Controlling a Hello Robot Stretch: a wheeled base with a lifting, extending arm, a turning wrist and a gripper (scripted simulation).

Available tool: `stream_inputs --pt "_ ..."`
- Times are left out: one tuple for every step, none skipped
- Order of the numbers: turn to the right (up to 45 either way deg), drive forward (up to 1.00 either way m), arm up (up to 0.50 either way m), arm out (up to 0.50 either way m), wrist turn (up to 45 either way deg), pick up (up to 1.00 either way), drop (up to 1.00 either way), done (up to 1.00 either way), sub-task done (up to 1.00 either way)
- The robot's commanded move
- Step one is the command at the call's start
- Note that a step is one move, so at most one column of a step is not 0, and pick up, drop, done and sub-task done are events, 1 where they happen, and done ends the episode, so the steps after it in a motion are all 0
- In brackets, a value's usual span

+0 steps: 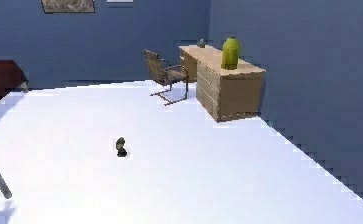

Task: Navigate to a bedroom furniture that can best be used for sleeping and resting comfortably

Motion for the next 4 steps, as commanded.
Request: stream_inputs --pt "-3.0 0.0 0.0 0.0 0.0 0.0 0.0 0.0 0.0" --pt "0.0 1.0 0.0 0.0 0.0 0.0 0.0 0.0 0.0" --pt "0.0 0.65 0.0 0.0 0.0 0.0 0.0 0.0 0.0" --pt "-33.0 0.0 0.0 0.0 0.0 0.0 0.0 0.0 0.0"
